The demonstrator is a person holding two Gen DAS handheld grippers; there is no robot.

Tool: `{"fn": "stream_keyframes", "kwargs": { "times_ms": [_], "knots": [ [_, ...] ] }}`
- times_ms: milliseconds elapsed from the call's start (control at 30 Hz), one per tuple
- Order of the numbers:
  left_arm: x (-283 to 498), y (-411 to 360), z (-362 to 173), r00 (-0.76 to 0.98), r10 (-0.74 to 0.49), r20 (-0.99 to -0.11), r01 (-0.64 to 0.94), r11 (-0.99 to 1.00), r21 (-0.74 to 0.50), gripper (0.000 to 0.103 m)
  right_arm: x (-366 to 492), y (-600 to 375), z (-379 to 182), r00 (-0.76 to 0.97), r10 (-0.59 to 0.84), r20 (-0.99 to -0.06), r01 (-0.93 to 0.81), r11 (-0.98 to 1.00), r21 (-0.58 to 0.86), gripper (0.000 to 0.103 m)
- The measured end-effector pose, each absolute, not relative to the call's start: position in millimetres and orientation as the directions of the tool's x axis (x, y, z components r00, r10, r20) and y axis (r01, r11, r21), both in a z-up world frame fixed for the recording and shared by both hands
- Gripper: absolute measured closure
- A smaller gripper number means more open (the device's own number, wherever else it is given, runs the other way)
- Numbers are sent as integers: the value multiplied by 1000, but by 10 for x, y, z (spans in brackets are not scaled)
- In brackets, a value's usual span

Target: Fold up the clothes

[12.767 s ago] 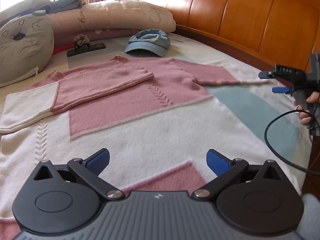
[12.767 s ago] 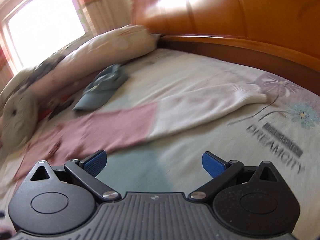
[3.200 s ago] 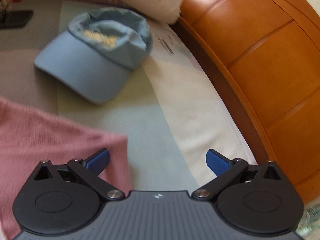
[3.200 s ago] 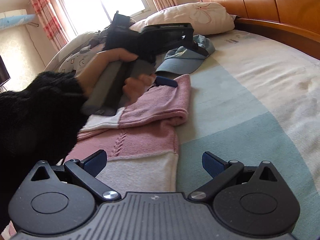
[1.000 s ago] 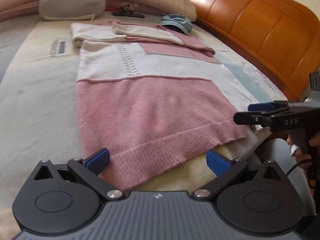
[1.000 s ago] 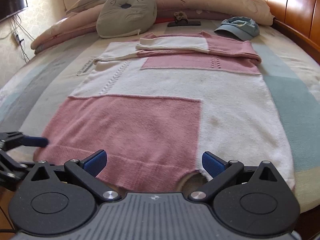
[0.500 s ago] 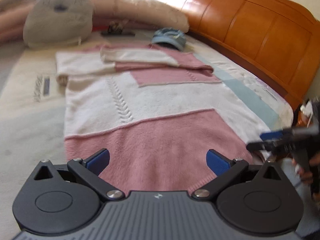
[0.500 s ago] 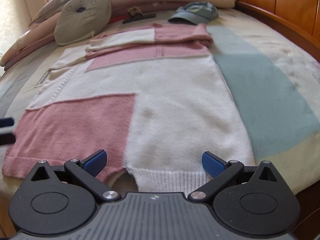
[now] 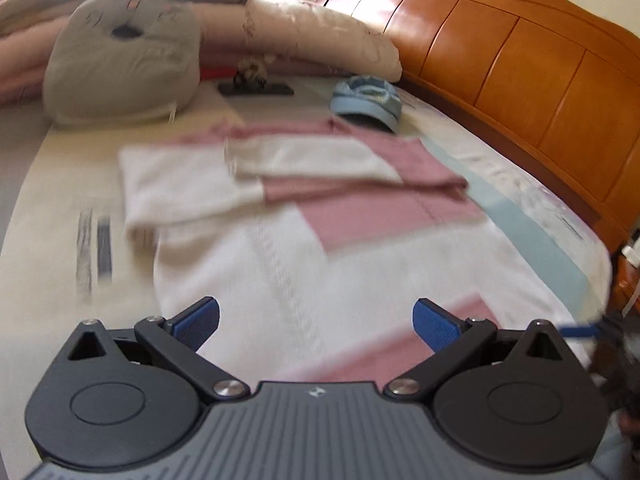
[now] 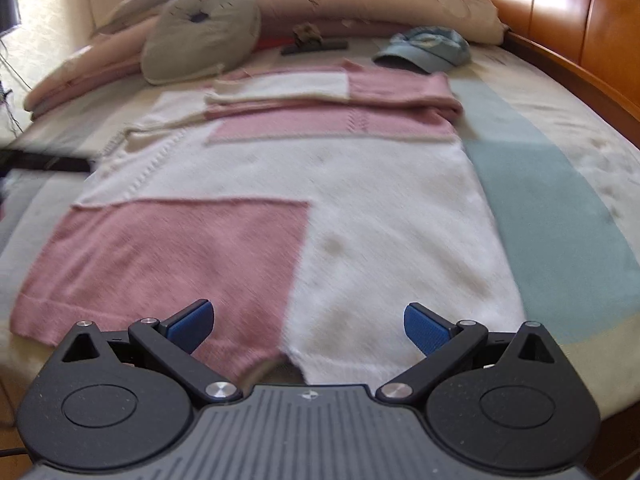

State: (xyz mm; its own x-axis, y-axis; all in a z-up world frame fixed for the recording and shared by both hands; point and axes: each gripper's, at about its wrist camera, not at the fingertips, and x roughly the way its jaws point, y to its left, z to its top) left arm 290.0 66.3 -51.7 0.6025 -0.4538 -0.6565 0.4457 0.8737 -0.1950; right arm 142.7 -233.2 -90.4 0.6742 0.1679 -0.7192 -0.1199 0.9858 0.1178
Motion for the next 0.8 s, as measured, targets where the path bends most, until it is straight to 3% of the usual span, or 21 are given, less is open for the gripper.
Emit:
{"fn": "stream_keyframes", "kwargs": {
  "times_ms": [233,400,500,633,800],
  "knots": [
    [3781,530,-873,565,-425,-707,388,894,-227,1,1421,-2265,-933,677,173,-716,-166,983,81,0],
    [3891,784,-1047,567,-439,-697,327,896,-299,1,1450,-2334,-985,667,180,-723,-159,982,98,0],
    [3835,887,-993,572,-442,-691,301,897,-325,1,1491,-2371,-1032,657,189,-730,-155,981,114,0],
    [3580,842,-761,617,-376,-691,290,925,-245,1,1516,-2384,-1064,660,190,-727,-153,981,117,0],
    [2943,572,-574,612,-457,-646,441,875,-201,1,1494,-2381,-1088,672,187,-716,-156,982,111,0]
  ]
}}
